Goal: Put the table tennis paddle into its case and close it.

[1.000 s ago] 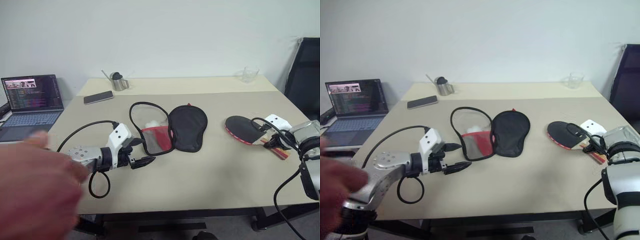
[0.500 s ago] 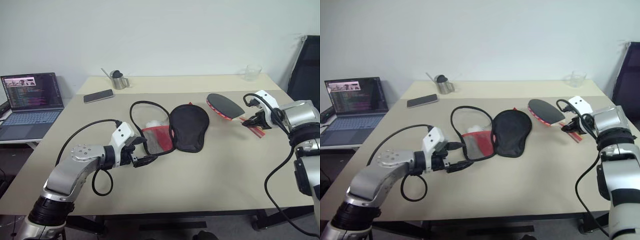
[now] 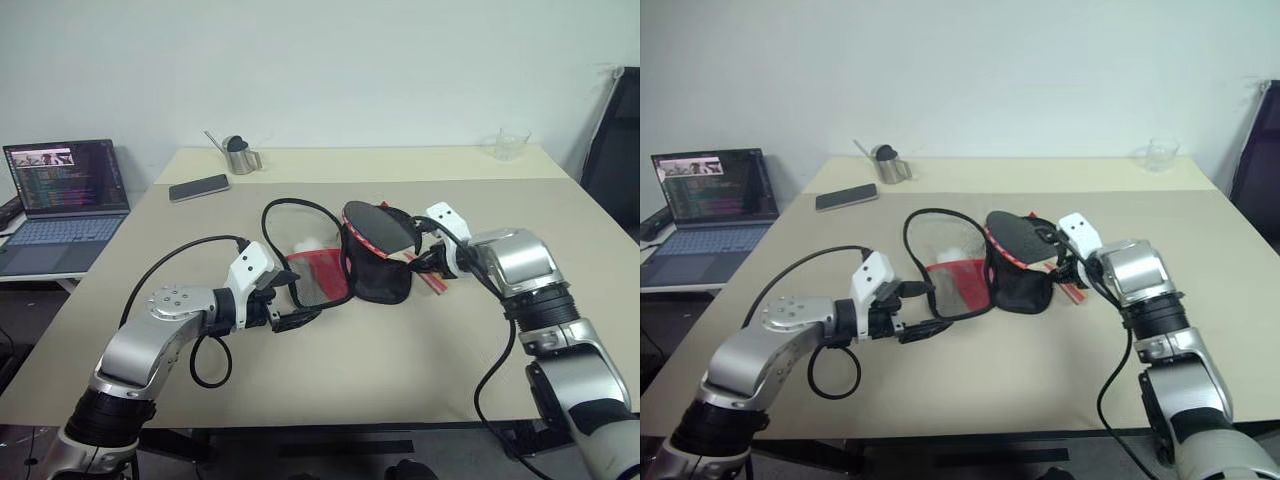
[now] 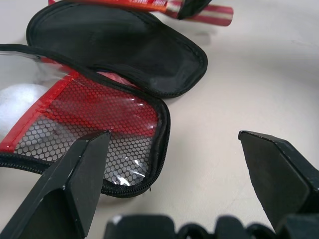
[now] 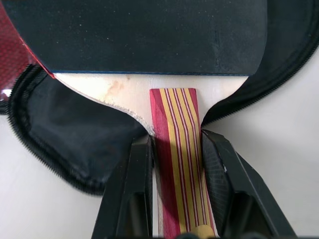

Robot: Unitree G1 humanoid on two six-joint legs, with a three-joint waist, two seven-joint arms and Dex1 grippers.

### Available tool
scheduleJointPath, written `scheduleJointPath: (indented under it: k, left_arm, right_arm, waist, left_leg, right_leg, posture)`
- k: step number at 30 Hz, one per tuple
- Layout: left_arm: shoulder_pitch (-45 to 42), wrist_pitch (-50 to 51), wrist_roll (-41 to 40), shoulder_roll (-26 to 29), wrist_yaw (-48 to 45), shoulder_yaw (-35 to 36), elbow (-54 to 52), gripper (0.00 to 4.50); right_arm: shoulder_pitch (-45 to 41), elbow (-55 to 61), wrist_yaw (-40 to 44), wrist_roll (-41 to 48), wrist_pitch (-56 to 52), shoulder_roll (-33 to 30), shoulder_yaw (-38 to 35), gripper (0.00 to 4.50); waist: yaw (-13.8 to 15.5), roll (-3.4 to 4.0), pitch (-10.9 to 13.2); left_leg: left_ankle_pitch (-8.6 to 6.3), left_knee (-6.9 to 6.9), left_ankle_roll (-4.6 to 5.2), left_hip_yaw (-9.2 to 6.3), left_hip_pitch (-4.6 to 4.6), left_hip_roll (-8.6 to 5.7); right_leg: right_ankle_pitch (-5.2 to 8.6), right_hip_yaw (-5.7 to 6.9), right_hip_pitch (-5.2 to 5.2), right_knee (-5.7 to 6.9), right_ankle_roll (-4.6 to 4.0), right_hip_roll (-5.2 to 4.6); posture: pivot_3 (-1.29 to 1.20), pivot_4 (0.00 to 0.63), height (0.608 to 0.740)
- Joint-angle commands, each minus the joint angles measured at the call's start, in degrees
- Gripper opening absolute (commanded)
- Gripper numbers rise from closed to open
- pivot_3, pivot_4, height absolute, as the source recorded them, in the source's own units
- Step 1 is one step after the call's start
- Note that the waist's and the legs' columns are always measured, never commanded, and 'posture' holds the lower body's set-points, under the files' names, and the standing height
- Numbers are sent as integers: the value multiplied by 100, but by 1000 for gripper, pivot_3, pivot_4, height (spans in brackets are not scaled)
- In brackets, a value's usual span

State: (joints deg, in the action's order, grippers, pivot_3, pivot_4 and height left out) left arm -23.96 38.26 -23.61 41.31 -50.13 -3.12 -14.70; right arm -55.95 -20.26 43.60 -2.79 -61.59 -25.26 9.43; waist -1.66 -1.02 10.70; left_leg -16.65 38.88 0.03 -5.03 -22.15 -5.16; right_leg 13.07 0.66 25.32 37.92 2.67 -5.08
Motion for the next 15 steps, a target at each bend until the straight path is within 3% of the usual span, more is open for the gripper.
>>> scheduleJointPath:
  k: [1, 11, 12, 15]
  left_arm:
    - [39, -36, -11, 22, 43, 109, -212, 4500]
    - [90, -25, -19, 48, 85, 114, -261, 4500]
    - [84, -29, -18, 51, 78, 112, -253, 4500]
    - [47, -43, -8, 54, 53, 94, -214, 4500]
  right_arm:
    - [9, 7, -365, -15, 170, 73, -19, 1071]
    - [34, 5, -683, 385, -42, 295, -323, 1070]
    - [23, -2, -692, 428, -76, 282, -363, 1787]
    - [-14, -34, -757, 567, -173, 256, -522, 2596]
  waist:
    - [0, 0, 0]
    - [-16, -2, -1]
    - [-16, -2, -1]
    - [-12, -2, -1]
  left_leg:
    - [0, 0, 0, 0, 0, 0]
    - [0, -2, 0, 3, 10, 1]
    - [0, -2, 0, 4, 10, 1]
    - [0, -2, 1, 4, 10, 1]
  right_leg:
    - [0, 0, 0, -1, 0, 0]
    - [0, -3, -3, 6, 0, 2]
    - [0, -3, -3, 6, 0, 2]
    - [0, -4, -3, 6, 0, 2]
  posture:
    - [0, 150, 740]
    - [0, 150, 740]
    - [0, 150, 740]
    - [0, 150, 740]
